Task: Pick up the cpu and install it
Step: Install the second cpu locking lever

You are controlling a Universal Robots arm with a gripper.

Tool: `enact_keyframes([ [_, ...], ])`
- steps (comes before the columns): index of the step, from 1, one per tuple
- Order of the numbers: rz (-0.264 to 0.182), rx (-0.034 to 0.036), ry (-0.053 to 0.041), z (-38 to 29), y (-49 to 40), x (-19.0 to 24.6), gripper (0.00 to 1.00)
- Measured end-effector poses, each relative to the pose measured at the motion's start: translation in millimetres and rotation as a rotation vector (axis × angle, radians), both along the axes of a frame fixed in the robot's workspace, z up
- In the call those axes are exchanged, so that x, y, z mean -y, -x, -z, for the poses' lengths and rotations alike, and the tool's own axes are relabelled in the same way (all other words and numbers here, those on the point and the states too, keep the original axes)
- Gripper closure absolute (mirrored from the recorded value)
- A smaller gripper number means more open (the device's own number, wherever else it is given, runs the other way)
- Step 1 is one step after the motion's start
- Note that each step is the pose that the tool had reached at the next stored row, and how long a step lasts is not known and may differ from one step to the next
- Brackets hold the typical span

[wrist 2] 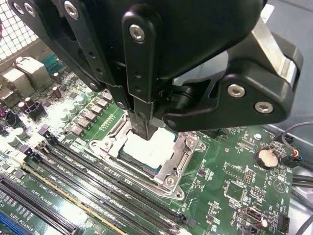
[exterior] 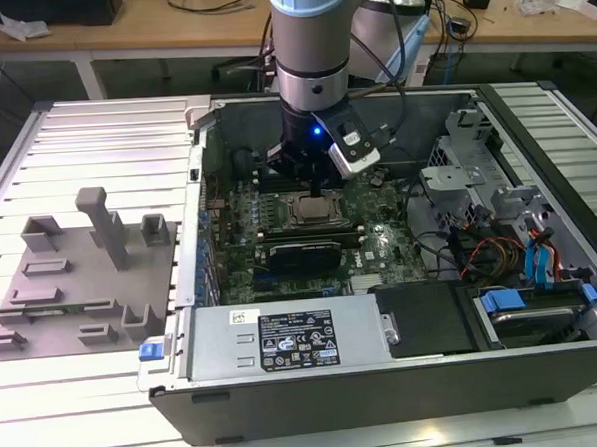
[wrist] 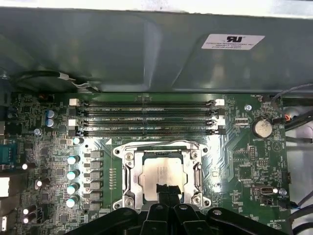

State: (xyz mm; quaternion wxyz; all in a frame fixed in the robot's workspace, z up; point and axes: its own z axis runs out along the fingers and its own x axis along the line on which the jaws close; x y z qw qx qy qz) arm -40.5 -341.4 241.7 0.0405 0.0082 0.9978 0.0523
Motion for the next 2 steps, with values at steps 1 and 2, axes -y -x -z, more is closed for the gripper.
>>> enact_keyframes([
  [1, 0.0, 0.0, 0.0001, 0.0, 0.0, 0.0, 0.89],
  [2, 0.0, 0.0, 0.0001, 0.0, 0.0, 0.0, 0.89],
])
